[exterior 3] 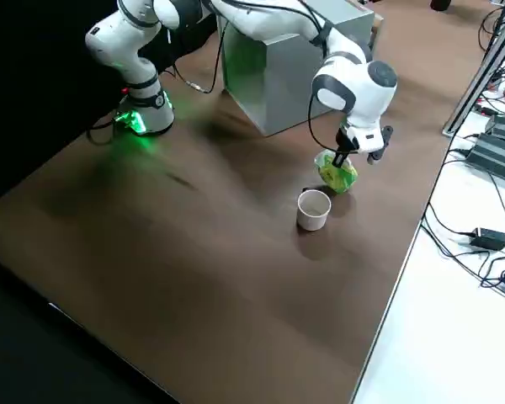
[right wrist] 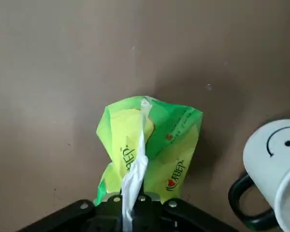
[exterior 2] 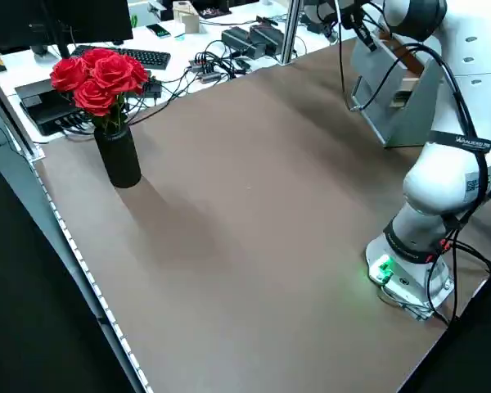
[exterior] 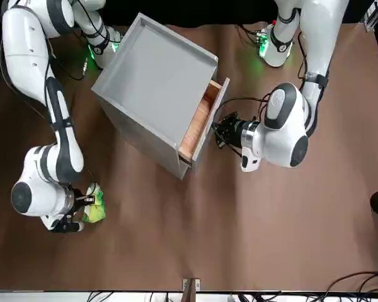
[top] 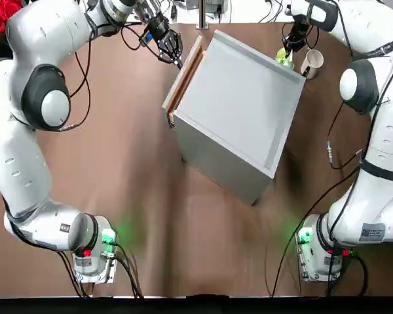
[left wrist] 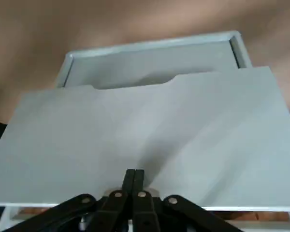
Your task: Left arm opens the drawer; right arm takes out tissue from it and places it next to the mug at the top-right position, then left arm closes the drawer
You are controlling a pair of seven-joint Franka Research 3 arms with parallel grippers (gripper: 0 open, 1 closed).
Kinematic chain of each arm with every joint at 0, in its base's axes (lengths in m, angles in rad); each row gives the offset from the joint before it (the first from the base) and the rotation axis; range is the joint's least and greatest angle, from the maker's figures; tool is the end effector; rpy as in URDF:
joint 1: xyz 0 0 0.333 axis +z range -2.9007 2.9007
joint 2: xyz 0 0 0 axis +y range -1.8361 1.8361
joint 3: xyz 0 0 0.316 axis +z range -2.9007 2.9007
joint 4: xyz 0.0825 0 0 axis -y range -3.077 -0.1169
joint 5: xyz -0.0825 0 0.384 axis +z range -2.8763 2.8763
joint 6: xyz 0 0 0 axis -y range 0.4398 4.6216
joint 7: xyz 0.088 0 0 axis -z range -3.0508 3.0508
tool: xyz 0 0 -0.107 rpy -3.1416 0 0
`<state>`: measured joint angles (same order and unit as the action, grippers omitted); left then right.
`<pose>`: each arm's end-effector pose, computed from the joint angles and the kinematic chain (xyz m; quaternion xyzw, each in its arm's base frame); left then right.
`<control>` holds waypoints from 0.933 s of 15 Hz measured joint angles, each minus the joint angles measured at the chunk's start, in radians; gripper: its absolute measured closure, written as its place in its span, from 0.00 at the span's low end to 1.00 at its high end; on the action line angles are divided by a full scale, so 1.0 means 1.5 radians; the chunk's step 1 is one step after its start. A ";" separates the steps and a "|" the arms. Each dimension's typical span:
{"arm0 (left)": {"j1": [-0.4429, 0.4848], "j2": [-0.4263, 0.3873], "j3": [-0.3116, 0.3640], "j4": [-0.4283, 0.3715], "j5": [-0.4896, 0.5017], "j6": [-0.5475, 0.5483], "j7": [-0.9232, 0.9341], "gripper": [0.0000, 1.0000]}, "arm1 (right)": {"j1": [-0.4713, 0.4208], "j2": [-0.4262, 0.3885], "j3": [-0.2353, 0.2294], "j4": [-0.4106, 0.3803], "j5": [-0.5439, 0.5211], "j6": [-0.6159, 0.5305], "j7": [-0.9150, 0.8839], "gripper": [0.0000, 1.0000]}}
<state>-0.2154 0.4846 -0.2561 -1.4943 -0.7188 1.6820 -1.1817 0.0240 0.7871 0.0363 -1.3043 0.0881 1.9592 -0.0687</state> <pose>0.5788 -0.3358 0.4074 0.8151 0.4013 -0.3809 0.1719 0.7282 0.0438 0.2612 -0.9956 -0.0405 0.0656 0.0530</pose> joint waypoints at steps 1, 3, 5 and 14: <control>-0.001 0.002 -0.004 0.000 -0.002 0.000 -0.004 0.99 | 0.000 0.003 0.000 0.000 0.000 0.001 -0.007 0.98; -0.006 0.004 -0.012 0.000 -0.004 0.001 -0.014 0.99 | 0.001 0.008 0.000 0.000 -0.003 0.007 -0.014 0.97; -0.017 0.004 -0.014 0.000 -0.005 0.004 -0.028 0.99 | 0.001 0.013 0.000 0.000 -0.011 0.015 -0.017 0.93; -0.051 0.007 -0.015 0.000 -0.019 0.021 -0.057 0.99 | 0.002 0.013 0.000 0.013 -0.018 0.014 -0.021 0.13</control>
<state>-0.2917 0.4954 -0.2779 -1.4941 -0.7468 1.7133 -1.2666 0.0269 0.8064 0.0367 -1.2850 0.0618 1.9806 -0.1008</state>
